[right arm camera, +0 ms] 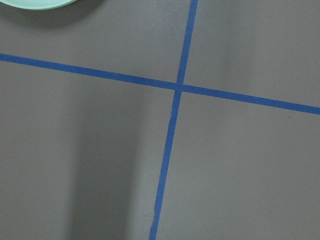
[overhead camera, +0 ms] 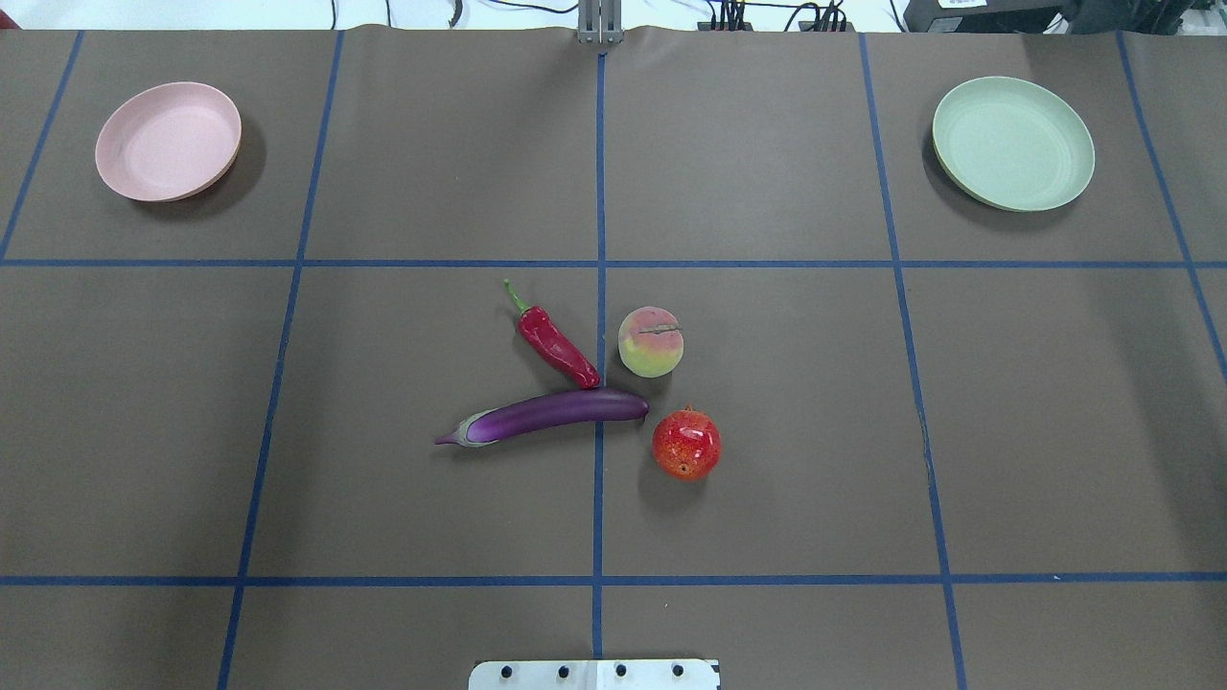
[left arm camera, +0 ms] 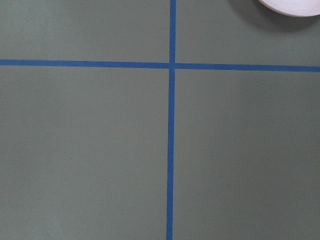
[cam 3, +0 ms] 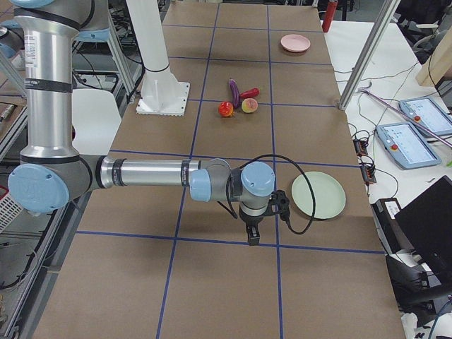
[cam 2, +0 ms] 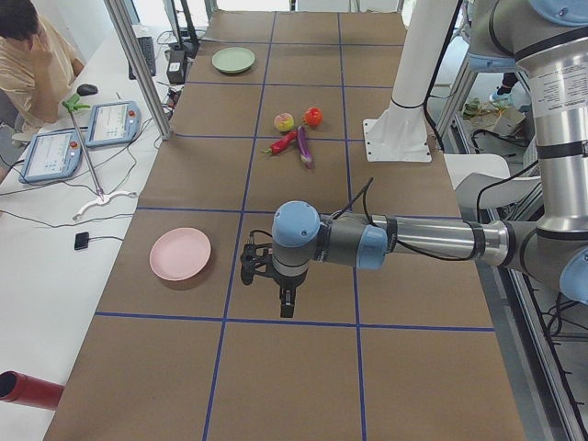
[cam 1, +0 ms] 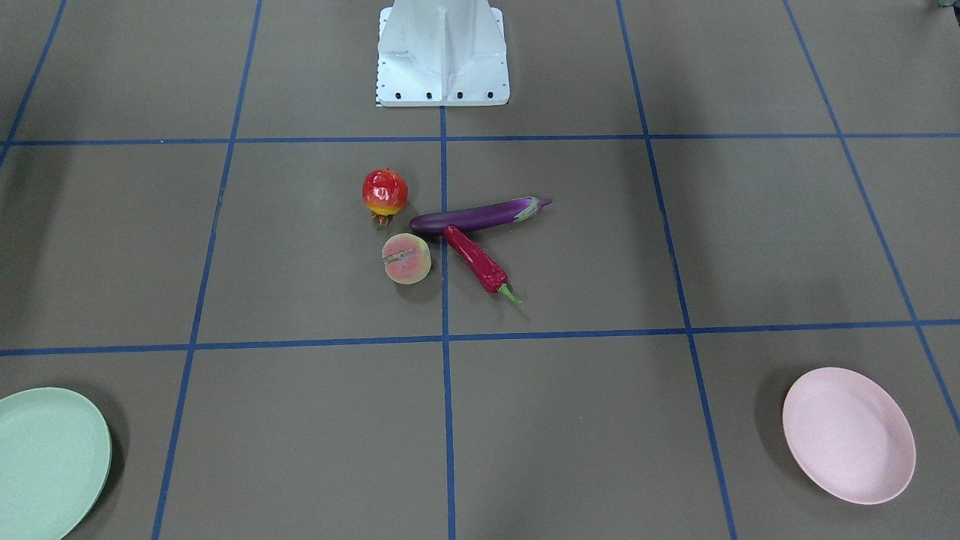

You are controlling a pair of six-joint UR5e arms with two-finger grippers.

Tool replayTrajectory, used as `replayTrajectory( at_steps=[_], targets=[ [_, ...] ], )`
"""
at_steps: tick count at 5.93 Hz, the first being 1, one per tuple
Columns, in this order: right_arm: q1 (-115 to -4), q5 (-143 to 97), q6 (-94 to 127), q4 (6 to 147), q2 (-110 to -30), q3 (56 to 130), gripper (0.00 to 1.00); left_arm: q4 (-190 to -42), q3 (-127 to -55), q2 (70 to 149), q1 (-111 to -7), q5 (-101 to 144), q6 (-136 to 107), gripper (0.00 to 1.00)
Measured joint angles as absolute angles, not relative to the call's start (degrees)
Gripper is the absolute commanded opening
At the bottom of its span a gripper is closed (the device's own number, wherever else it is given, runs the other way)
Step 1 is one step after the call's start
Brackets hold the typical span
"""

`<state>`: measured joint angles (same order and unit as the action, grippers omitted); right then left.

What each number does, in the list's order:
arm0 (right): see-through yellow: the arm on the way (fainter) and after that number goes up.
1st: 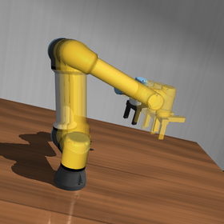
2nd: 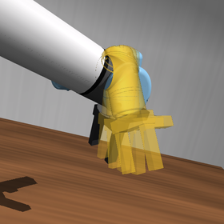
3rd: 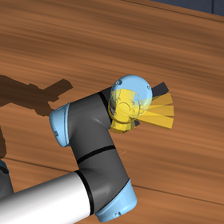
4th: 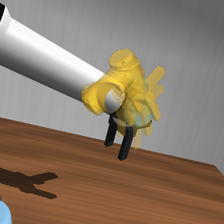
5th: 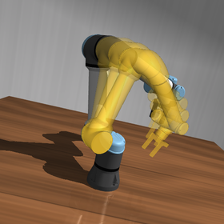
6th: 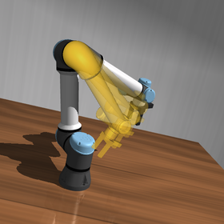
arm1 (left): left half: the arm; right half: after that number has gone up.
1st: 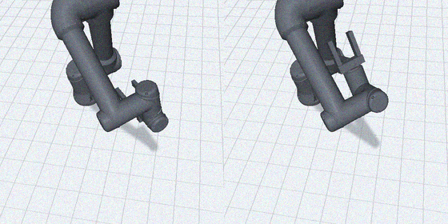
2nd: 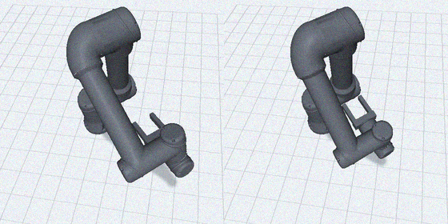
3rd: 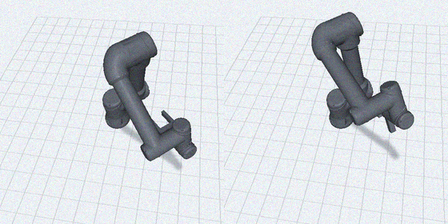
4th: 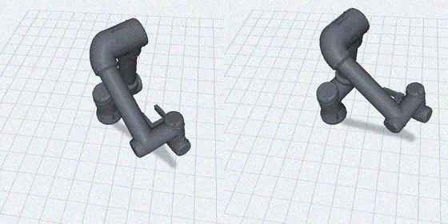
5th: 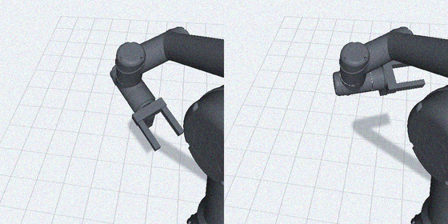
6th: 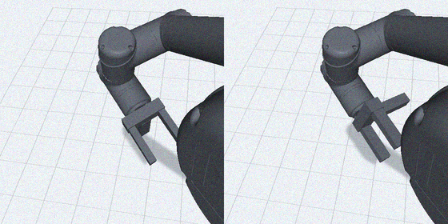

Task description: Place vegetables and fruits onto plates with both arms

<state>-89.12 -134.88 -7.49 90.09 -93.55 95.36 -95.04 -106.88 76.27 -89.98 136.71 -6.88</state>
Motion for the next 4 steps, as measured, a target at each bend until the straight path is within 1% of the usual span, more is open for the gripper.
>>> replayTrajectory(
  at_steps=[3, 4],
  targets=[
    [-88.9, -140.3, -7.4, 89.1, -93.9, 95.2, 1.0, -95.1, -107.1, 76.4, -89.1, 143.5, -10.8, 1.0],
    [-88.1, -140.8, -6.8, 87.3, -94.0, 95.4, 1.0, -95.9, -108.7, 76.7, -87.0, 147.6, -16.2, 1.0]
  ],
)
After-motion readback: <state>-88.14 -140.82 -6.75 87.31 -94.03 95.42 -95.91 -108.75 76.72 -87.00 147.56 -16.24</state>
